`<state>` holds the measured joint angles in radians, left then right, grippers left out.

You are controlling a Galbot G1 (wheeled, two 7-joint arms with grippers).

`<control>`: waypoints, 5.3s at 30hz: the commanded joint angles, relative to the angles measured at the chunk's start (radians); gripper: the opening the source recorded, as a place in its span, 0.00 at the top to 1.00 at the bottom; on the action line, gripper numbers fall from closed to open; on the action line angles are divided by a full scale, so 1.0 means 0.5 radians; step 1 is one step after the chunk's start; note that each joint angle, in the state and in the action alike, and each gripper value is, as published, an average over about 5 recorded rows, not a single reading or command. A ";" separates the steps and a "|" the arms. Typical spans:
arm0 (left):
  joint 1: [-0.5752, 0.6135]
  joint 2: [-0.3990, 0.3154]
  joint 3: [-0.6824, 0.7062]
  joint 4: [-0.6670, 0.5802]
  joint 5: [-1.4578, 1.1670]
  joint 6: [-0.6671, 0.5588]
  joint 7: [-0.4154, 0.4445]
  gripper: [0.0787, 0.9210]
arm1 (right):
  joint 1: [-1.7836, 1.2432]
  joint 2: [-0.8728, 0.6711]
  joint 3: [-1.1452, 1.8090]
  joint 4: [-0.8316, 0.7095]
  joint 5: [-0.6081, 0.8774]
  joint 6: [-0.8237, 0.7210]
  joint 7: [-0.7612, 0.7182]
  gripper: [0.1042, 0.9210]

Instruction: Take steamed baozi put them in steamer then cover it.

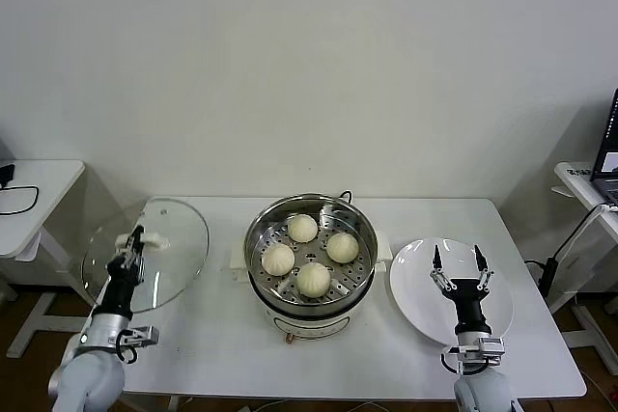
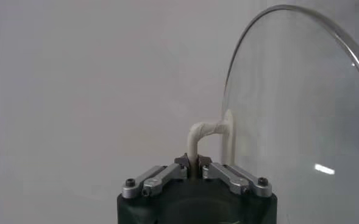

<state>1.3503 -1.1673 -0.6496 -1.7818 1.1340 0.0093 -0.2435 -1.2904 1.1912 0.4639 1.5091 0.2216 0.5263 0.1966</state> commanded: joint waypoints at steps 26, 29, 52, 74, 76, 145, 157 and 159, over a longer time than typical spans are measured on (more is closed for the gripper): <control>-0.694 -0.334 1.745 -0.585 0.678 1.343 1.107 0.87 | 0.081 0.101 0.051 -0.144 -0.065 0.001 0.020 0.12; -0.701 -0.389 1.755 -0.497 0.729 1.360 1.133 0.87 | 0.086 0.104 0.061 -0.153 -0.069 0.001 0.020 0.12; -0.700 -0.552 1.676 -0.175 0.906 1.300 1.090 0.87 | 0.111 0.122 0.057 -0.185 -0.101 -0.001 0.021 0.12; -0.671 -0.563 1.665 -0.137 0.955 1.243 1.070 0.87 | 0.125 0.127 0.056 -0.209 -0.110 0.004 0.021 0.12; -0.671 -0.568 1.662 -0.134 0.957 1.238 1.062 0.87 | 0.125 0.125 0.056 -0.210 -0.109 0.006 0.021 0.12; 0.012 -0.262 0.098 -0.328 -2.234 -0.135 0.227 0.12 | 0.025 -0.022 -0.101 0.037 0.278 -0.329 -0.079 0.12; 0.107 -0.282 0.029 -0.035 -2.420 -0.506 0.427 0.12 | -0.027 -0.051 -0.098 0.064 0.290 -0.340 -0.078 0.12; 0.125 -0.279 0.036 -0.013 -2.422 -0.509 0.457 0.12 | -0.037 -0.049 -0.095 0.066 0.284 -0.345 -0.079 0.12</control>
<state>1.3600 -1.3087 -0.5334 -1.9324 0.0916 -0.0369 -0.0691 -1.2961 1.1703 0.4186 1.5326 0.3485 0.3666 0.1632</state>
